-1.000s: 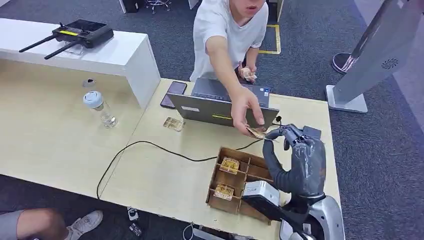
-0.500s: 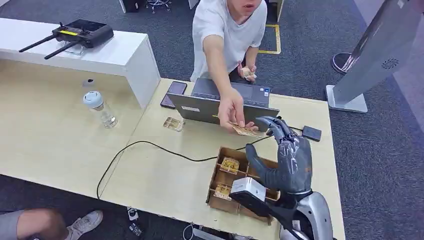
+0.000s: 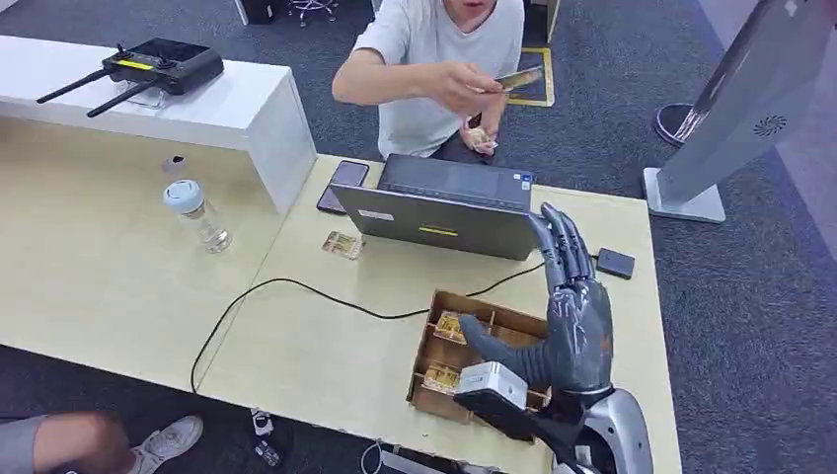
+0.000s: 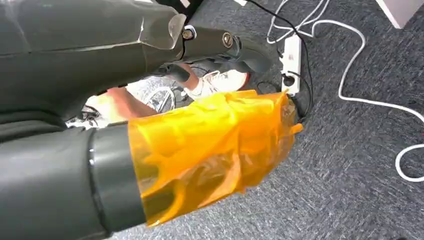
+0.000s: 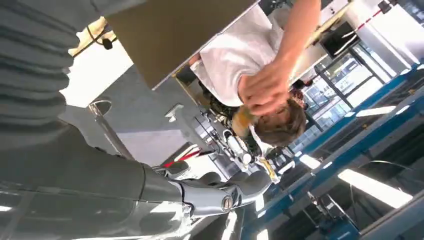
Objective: Pass the card to the sensor for recognition and then transmit it.
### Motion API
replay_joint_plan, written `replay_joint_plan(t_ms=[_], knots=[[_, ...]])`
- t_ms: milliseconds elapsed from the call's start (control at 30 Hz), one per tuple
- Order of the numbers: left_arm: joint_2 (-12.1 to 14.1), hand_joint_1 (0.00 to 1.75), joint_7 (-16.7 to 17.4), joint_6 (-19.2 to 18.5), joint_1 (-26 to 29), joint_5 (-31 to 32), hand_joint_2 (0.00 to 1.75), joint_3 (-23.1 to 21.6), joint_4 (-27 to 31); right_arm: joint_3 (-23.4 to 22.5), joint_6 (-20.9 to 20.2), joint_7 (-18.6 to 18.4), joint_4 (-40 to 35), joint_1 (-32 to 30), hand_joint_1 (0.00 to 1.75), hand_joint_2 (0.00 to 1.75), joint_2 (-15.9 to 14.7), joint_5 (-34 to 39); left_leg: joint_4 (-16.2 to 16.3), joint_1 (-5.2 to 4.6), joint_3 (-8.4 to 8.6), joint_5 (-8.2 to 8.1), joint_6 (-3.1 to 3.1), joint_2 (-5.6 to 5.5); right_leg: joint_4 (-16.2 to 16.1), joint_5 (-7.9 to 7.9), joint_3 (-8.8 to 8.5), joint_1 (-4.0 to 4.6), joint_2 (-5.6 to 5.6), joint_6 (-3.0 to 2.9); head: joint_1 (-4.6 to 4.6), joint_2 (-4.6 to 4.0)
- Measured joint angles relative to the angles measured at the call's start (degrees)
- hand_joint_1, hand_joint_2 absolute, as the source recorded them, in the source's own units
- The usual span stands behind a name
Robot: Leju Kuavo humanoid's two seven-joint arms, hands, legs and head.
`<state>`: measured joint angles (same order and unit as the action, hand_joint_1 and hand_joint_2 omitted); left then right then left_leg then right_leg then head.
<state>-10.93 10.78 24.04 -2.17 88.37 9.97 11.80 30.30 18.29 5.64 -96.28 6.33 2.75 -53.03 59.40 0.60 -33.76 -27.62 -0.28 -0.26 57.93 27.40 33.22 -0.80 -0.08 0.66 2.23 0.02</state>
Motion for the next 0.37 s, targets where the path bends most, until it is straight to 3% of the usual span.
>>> replay_joint_plan(t_ms=[367], knots=[[0.0, 0.0, 0.7, 0.15, -0.01, -1.42, 0.0, 0.22, 0.0, -2.63, 1.1, 5.44, -5.01, -5.35, 0.0, 0.0, -0.02, 8.27, 0.0, 0.0, 0.0, 0.0, 0.0, 0.0, 0.0, 0.0, 0.01, 0.0, 0.0, 0.0, 0.0, 0.0]])
